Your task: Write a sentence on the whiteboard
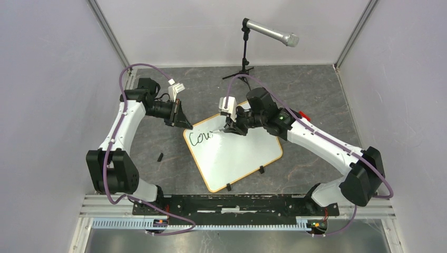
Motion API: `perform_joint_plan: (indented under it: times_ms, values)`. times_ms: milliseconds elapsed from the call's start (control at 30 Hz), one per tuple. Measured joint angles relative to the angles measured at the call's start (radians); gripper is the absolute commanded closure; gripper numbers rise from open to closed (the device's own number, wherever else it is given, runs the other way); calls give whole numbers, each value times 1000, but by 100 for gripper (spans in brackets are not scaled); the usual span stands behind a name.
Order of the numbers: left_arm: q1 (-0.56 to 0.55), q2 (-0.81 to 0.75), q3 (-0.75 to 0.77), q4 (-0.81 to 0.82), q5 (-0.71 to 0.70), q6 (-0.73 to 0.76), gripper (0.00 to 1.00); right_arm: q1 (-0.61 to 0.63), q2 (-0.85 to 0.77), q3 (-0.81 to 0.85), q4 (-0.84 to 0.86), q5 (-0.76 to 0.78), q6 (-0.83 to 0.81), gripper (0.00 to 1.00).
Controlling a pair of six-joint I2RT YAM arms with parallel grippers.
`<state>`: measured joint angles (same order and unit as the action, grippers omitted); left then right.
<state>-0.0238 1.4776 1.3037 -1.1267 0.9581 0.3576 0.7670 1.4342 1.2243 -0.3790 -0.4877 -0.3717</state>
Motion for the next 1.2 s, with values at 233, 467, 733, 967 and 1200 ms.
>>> perform_joint_plan:
  times_ms: [233,467,733,967,1200]
  values:
    - [0,0,0,0,-1,0,98,-3,-33,-54,2,-7,0,100]
    - [0,0,0,0,-7,0,98,-3,-35,-63,3,-23,1,100]
    - [0,0,0,5,-8,0,98,-4,-19,-40,1,-23,4,100]
    - [0,0,0,6,-8,0,98,-32,-10,-14,3,-23,6,100]
    - [0,0,0,7,-10,0,98,-49,-10,-11,3,-27,8,100]
